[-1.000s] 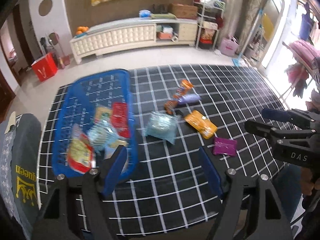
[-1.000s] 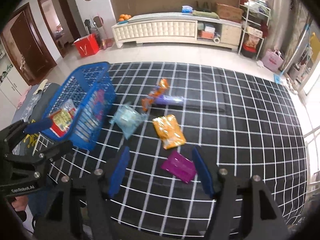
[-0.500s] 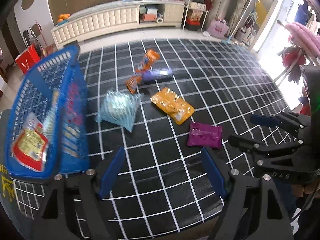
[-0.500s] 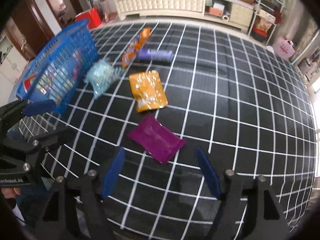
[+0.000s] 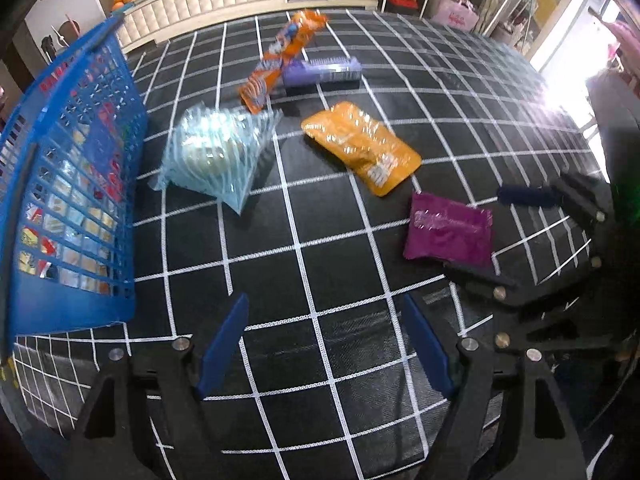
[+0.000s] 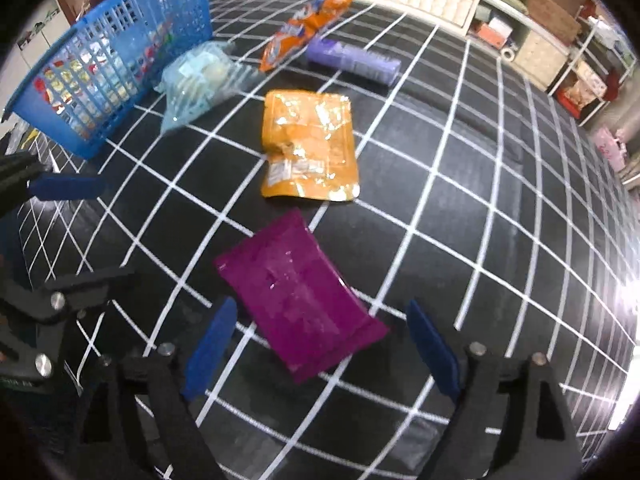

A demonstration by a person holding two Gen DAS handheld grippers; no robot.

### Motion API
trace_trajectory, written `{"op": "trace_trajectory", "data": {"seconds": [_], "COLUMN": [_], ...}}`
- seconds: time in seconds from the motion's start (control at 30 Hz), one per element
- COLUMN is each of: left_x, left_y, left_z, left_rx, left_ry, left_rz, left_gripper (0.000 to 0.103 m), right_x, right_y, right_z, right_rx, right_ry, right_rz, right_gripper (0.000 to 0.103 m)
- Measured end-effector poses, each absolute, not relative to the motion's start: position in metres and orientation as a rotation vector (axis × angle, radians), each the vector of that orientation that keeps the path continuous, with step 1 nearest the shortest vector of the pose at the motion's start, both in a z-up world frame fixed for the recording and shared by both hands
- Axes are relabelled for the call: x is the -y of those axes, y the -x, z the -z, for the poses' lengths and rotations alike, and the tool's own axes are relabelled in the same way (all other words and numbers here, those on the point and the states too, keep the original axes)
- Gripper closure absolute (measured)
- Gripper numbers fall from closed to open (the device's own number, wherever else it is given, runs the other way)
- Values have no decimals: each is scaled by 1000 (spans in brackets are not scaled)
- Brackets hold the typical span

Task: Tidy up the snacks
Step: 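Move the right gripper to the purple packet and grasp it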

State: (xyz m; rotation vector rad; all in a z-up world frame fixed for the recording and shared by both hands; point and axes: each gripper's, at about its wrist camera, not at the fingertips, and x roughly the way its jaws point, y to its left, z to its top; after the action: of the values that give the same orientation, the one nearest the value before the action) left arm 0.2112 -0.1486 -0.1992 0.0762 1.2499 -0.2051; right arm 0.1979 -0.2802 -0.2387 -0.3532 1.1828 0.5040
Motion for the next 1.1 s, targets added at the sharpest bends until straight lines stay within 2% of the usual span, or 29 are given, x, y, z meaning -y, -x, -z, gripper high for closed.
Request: {"op": "trace_trajectory", "data": {"seconds": [0.1, 0.27, 0.37, 0.4, 0.43, 0.73, 0.9, 1.1], "left_x": [150, 149, 149, 149, 149, 154, 146, 159], "left_y": [-214, -217, -217, -216, -215, -198, -210, -239], "left_z": [212, 223, 226, 226, 226, 206, 188, 175], "left_rx": [-1276, -1288, -1290, -1287, -1285, -1247, -1231, -1216], "left_ry": [-82, -72, -73, -75, -73, -41, 36, 71], "left_rz": [204, 202, 205, 203, 205, 202, 166, 138], "left_gripper": [26, 26, 26, 26, 26, 26, 26, 26], "right_x": [278, 277, 272, 270, 267, 277, 305, 334], "right_y": [-200, -197, -188, -185, -183, -183, -202, -235], "right_z": [241, 241, 238, 236, 236, 219, 187, 172], "right_rx": [-1162, -1135, -1109, -1095, -1089, -1061, -991, -932], "right_ry": [383, 407, 422, 429, 433, 363, 199, 28], "right_rz": [-523, -567, -599, -608, -611, -549, -492, -379], "right_gripper": [11, 12, 28, 40, 42, 45, 45, 45]}}
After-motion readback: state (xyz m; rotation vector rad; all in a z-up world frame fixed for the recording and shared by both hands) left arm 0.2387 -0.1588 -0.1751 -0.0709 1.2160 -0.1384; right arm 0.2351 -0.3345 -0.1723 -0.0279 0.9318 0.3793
